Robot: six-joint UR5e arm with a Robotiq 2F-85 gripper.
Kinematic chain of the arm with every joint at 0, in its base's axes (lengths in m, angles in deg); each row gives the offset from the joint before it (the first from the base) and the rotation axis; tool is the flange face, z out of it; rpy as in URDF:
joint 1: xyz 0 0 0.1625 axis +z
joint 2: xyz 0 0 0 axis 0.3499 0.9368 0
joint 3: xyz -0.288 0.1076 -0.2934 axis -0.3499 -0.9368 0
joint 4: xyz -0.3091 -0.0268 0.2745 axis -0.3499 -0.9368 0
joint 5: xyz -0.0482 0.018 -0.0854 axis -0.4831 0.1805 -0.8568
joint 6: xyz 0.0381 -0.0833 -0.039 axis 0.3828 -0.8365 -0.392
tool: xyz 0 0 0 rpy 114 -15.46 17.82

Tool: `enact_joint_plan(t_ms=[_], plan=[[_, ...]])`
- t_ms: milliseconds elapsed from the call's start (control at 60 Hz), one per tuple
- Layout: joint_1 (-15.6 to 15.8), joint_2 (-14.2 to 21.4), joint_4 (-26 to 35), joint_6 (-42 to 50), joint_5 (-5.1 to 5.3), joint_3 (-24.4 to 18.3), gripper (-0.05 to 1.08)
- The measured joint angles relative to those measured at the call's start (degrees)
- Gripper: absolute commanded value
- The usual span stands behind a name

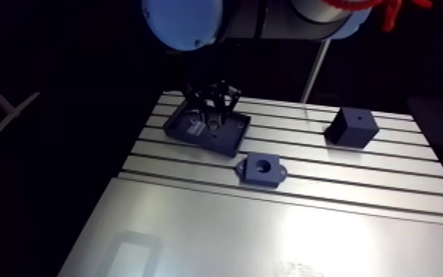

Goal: Pick up the bearing and press it into the housing until flush.

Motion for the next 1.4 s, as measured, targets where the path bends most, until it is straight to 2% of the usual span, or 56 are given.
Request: enact_joint_plan(t_ms=[317, 417, 467, 633, 817, 1400], plan=[[-1.6, 5.0, 4.7, -8.5, -0.04, 0.8, 0.6], [-3.7, 6.9, 5.2, -13.4, 0.17, 1.8, 0.6], [-6.0, 8.3, 5.3, -17.8, 0.36, 2.9, 0.6], [-10.0, 10.1, 5.3, -24.3, 0.47, 5.4, 0.62], [-12.8, 11.4, 5.1, -30.4, 0.33, 8.2, 0.63], [-14.1, 12.4, -1.0, -33.2, 0.04, 14.9, 0.64]])
